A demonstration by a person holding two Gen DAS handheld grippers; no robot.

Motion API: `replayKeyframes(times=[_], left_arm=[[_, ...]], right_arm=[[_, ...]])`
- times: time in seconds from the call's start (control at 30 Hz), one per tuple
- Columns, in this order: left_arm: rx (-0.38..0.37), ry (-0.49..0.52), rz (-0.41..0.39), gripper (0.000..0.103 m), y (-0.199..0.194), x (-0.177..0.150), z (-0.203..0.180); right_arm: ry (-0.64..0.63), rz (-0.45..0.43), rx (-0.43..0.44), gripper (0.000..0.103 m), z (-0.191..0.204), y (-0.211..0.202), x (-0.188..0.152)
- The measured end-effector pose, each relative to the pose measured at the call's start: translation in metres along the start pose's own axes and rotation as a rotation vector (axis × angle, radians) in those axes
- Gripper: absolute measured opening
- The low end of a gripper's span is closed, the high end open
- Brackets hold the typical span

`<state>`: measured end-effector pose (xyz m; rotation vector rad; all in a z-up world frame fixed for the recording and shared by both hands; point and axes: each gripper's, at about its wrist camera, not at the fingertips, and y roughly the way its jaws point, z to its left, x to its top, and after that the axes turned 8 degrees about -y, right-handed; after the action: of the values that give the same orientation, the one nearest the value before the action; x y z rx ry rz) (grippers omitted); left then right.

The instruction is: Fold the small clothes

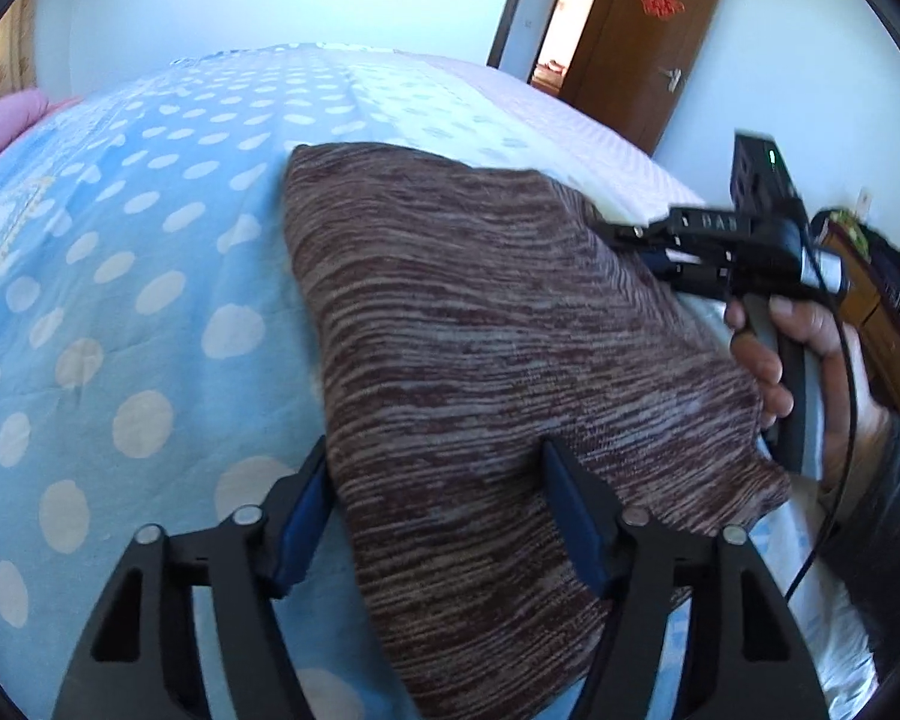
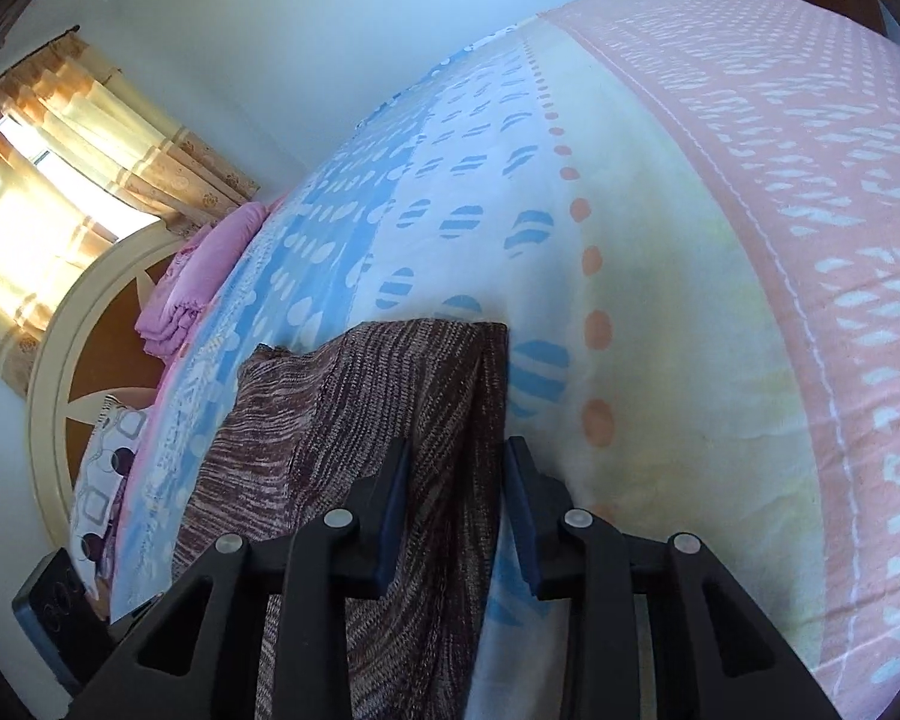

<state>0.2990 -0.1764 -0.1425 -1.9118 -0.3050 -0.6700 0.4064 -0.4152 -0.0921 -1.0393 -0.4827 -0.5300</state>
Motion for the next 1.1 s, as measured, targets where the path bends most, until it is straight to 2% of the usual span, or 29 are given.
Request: replayKeyframes(times=[0.1,0.17,0.2,0.27,0.43,0.6,0.77,1.1], left_arm=[[0.003,0.008,0.008,0.076,0.004,0.003,-0.002],[-0.003,0.001,0.009,0.074,0.003,0.003,-0.001],[-0.002,0.002,0.008,0.070,0.002,0.003,-0.001],[-0.001,0.014,0.002,0.062,0.000,0.003,-0.004],[-0.004,0.015,0.005,0.058,0.000,0.002,-0.005],[0.004,0.033,-0.005,0.031,-0.010,0.005,-0.008],[0.055,0.074,0.005,0.027,-0.016,0.008,-0.020],[0.071,0.106,-0.035,0.024,-0.044,0.012,-0.026]], right_arm=[[-0.014,0.006,-0.019,0.032,0.004,0.005,0.003],[0.003,0.010,-0.007,0.025,0.002,0.007,0.005],[0.015,0.012,0.011,0.017,0.001,0.007,0.005],[0.018,0.014,0.021,0.017,0.003,0.007,0.005],[0.023,0.015,0.014,0.015,0.003,0.008,0.005],[-0.005,-0.009,-0.023,0.013,0.016,0.000,0.006],[0.018,-0.035,-0.029,0.013,0.024,-0.010,0.008],[-0.036,-0.058,-0.021,0.012,0.059,-0.033,0.013]])
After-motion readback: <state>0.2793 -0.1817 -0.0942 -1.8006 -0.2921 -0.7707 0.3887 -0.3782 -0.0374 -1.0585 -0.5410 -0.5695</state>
